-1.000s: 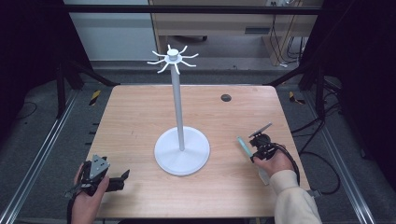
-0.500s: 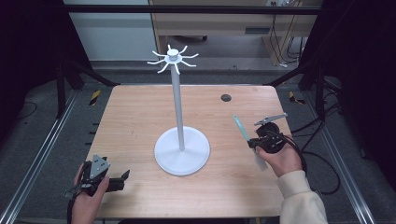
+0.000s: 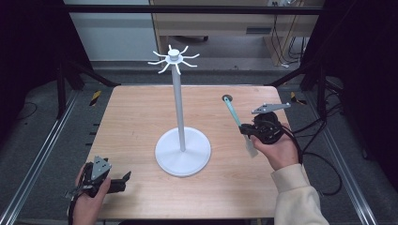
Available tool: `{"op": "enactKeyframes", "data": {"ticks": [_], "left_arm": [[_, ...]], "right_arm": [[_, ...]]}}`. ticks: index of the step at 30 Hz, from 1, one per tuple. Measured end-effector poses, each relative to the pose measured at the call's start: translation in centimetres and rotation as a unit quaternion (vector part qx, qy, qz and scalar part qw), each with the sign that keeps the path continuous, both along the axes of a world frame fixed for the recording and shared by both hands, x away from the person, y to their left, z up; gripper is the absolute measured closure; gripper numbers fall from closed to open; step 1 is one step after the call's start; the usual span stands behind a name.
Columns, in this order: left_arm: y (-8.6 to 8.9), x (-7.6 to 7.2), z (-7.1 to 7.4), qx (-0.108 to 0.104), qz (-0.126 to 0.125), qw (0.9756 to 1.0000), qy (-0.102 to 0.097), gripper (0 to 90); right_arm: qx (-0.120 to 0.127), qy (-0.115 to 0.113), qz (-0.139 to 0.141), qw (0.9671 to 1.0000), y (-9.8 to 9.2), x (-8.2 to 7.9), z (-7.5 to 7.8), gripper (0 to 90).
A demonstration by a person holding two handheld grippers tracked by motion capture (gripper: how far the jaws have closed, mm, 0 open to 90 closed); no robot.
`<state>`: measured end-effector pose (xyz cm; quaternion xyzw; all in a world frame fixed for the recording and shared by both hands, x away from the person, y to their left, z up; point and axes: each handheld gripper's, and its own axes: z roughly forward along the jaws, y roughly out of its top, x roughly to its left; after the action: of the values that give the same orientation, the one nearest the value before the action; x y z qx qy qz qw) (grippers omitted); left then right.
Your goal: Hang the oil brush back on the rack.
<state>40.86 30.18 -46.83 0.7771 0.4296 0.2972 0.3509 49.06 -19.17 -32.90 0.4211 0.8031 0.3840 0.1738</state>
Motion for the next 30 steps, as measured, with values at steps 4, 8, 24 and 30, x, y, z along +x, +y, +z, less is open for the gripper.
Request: {"op": "enactKeyframes", "data": {"ticks": [4,8,24,30], "left_arm": [[-0.1,0.1,0.0,0.001,-0.003,1.0,-0.001,3.0],[-0.2,0.1,0.0,0.002,-0.004,1.0,-0.001,3.0],[0.0,0.1,0.0,-0.001,0.002,1.0,0.0,3.0],[-0.2,0.1,0.0,0.002,-0.001,1.0,-0.001,3.0]], "right_arm": [[0.025,-0.032,0.014,0.9991,1.1,-0.4,1.5,82.7],[0.036,-0.046,0.018,0.9981,1.6,-0.6,2.2,82.7],[0.063,-0.075,0.033,0.9947,3.1,-0.9,3.8,82.7],[0.062,-0.081,0.025,0.9945,3.1,-1.2,4.2,82.7]]}}
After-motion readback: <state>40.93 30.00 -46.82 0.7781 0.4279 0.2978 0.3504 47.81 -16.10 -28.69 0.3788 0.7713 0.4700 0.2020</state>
